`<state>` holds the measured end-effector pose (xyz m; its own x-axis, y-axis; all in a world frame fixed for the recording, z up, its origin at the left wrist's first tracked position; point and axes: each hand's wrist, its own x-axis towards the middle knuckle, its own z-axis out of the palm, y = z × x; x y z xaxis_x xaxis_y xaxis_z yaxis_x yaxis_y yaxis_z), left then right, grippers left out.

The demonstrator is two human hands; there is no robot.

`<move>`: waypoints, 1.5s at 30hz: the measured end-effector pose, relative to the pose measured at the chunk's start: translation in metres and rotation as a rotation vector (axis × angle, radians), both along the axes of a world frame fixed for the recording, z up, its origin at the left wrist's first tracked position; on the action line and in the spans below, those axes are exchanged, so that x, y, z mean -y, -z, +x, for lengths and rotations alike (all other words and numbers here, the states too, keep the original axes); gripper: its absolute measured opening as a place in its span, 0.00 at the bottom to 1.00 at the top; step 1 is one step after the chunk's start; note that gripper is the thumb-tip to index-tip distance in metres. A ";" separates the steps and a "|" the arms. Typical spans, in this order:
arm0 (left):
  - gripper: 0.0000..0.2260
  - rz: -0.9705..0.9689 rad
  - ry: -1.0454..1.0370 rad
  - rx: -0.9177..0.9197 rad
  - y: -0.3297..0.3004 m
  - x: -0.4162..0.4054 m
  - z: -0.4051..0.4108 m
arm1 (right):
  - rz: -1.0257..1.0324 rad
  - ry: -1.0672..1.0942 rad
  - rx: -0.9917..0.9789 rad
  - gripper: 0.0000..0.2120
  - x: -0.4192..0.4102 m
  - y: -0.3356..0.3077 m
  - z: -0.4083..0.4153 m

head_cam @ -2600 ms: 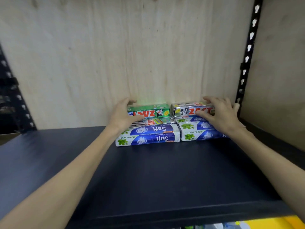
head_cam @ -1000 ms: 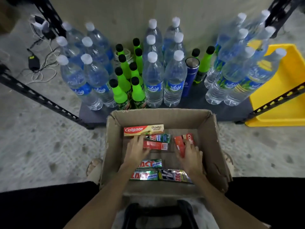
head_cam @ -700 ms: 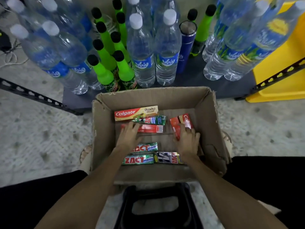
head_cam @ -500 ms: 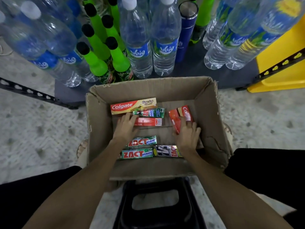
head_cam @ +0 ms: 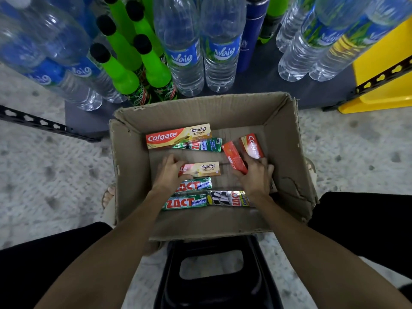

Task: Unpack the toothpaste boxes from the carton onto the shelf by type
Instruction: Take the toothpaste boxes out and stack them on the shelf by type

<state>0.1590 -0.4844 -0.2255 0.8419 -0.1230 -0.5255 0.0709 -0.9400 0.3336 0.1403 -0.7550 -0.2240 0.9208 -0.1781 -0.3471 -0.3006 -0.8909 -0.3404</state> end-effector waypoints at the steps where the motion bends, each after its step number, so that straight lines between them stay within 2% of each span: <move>1: 0.26 0.021 0.020 0.016 0.000 0.000 0.000 | -0.038 -0.018 -0.005 0.38 -0.001 0.000 -0.001; 5: 0.26 0.096 0.111 0.051 0.000 0.000 0.002 | -0.091 -0.043 -0.028 0.40 -0.002 0.001 -0.001; 9: 0.28 0.050 0.176 -0.007 -0.001 -0.003 0.007 | -0.098 -0.065 -0.041 0.40 -0.002 0.003 -0.003; 14: 0.26 0.018 0.350 -0.068 -0.005 -0.001 0.013 | 0.010 0.057 -0.018 0.36 0.003 0.005 -0.006; 16: 0.24 0.013 0.354 -0.084 -0.008 -0.001 0.015 | 0.054 0.071 0.009 0.35 0.006 0.004 -0.007; 19: 0.21 0.001 0.331 -0.004 -0.016 -0.008 0.013 | 0.074 0.037 0.042 0.35 0.009 0.004 -0.002; 22: 0.23 -0.054 0.306 0.096 -0.034 -0.014 0.011 | 0.084 -0.017 0.127 0.35 0.006 -0.015 0.014; 26: 0.26 -0.090 0.264 0.281 -0.074 -0.020 0.015 | 0.142 -0.118 0.346 0.33 0.001 -0.071 0.039; 34: 0.28 -0.195 0.061 0.610 -0.187 -0.035 0.015 | 0.244 -0.230 0.561 0.29 0.025 -0.194 0.060; 38: 0.27 -0.240 0.132 0.794 -0.267 -0.043 0.016 | 0.283 -0.253 0.738 0.26 0.041 -0.283 0.070; 41: 0.26 -0.244 0.204 0.942 -0.340 -0.042 0.022 | 0.235 -0.271 0.919 0.26 0.054 -0.360 0.069; 45: 0.24 -0.215 0.325 1.107 -0.436 -0.037 0.035 | 0.195 -0.370 1.039 0.26 0.076 -0.458 0.066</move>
<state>0.1939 -0.4477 0.2105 0.7394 -0.4132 0.5316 -0.5905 -0.7772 0.2172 0.2067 -0.8314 0.2339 0.7645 0.1406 0.6291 0.4833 -0.7708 -0.4150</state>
